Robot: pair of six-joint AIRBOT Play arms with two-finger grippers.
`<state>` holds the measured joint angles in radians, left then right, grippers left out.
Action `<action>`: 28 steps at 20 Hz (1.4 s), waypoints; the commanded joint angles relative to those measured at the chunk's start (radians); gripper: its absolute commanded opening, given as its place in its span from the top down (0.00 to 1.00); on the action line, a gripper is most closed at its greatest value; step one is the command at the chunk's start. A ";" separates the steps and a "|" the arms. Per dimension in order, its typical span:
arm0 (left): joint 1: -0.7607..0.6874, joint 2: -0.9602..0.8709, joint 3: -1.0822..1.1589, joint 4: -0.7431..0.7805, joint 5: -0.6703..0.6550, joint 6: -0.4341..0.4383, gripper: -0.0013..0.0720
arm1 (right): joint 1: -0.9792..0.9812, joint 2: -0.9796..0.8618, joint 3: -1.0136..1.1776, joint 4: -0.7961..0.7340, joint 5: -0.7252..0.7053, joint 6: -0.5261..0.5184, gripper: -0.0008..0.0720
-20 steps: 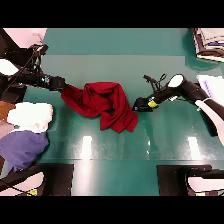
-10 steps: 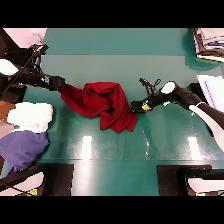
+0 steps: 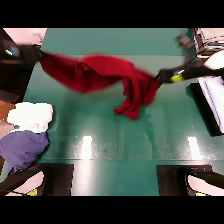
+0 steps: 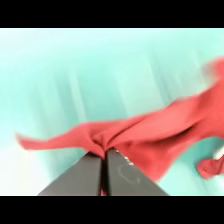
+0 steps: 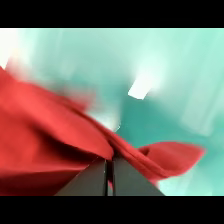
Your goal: Fold the shirts.
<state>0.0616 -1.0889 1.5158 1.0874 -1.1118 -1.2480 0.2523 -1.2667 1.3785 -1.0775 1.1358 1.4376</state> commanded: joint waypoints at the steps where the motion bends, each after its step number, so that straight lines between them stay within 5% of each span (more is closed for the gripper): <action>1: 0.011 0.071 0.208 -0.015 0.013 0.000 0.95 | -0.116 0.143 0.175 -0.101 0.049 0.020 0.96; 12: 0.011 0.112 0.608 -0.087 -0.005 -0.001 0.95 | -0.162 0.293 0.488 -0.105 0.072 -0.004 0.96; 18: 0.012 0.190 0.644 -0.189 0.008 0.040 0.95 | -0.166 0.282 0.708 -0.122 0.144 -0.001 0.96; 23: 0.012 0.116 0.488 -0.058 0.040 0.059 0.95 | -0.161 0.133 0.564 -0.119 0.220 0.073 0.96; 28: 0.011 -0.171 0.255 -0.068 -0.043 0.044 0.95 | -0.161 -0.120 0.360 -0.119 0.249 0.072 0.96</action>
<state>0.0723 -1.1217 1.8790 1.0122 -1.1160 -1.1992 0.0921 -1.2633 1.8381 -1.1870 1.3655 1.5002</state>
